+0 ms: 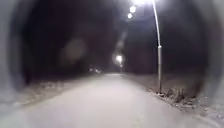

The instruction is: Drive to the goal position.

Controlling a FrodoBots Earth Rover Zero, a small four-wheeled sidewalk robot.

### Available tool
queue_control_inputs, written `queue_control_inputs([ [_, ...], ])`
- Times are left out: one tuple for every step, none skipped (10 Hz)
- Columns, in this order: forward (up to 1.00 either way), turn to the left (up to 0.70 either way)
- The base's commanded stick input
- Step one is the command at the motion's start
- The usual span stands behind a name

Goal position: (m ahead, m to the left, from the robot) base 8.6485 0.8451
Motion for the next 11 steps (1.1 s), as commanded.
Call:
queue_control_inputs([
  [1.00,0.00],
  [1.00,0.00],
  [1.00,0.00],
  [1.00,0.00],
  [1.00,0.00],
  [1.00,0.00],
  [1.00,0.00],
  [1.00,0.00],
  [1.00,0.00],
  [1.00,0.00],
  [1.00,0.00],
])
